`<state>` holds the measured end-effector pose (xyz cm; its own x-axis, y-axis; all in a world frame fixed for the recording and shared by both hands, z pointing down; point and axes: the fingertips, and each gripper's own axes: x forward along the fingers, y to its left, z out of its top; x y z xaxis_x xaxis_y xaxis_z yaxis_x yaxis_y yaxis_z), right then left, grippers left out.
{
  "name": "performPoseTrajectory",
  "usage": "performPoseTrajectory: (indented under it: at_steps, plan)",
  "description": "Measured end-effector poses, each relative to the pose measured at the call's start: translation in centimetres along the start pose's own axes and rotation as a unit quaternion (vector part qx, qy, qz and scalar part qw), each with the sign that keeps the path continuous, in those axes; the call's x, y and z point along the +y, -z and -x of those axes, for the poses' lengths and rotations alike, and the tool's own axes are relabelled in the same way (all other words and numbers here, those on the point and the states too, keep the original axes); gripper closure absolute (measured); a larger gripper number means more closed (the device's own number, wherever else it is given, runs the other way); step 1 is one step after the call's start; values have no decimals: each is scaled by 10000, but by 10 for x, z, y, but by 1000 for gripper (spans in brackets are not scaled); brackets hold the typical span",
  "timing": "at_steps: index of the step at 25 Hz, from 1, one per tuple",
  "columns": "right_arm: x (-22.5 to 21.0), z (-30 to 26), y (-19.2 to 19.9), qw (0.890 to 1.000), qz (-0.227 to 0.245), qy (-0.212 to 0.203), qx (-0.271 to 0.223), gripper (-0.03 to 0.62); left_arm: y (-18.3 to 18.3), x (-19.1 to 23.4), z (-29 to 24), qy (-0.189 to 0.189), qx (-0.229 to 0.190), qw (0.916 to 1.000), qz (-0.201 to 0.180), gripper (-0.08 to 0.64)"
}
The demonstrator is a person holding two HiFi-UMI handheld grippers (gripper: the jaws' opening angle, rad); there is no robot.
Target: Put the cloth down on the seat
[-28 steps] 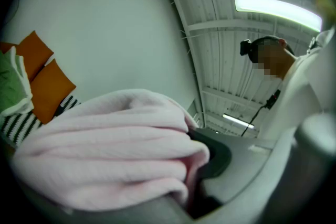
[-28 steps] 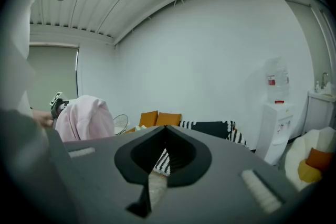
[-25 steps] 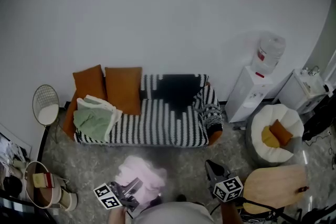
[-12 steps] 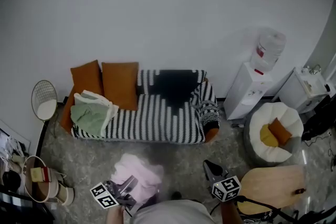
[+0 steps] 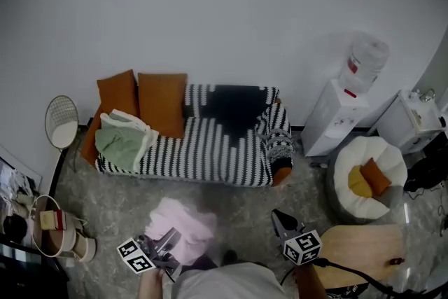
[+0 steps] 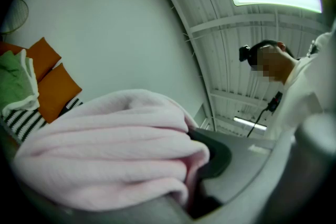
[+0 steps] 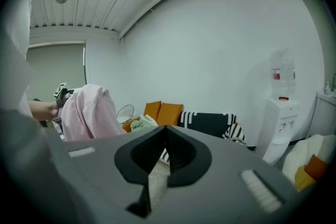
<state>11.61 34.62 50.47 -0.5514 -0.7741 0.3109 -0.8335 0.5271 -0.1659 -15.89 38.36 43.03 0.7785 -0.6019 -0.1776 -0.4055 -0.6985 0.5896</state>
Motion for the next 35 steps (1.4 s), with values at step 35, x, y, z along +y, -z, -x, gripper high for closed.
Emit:
performPoseTrajectory:
  at_steps: [35]
  plan:
    - [-36, -173, -53, 9975, -290, 580, 279, 589, -84, 170, -79, 498, 666, 9960, 321, 475]
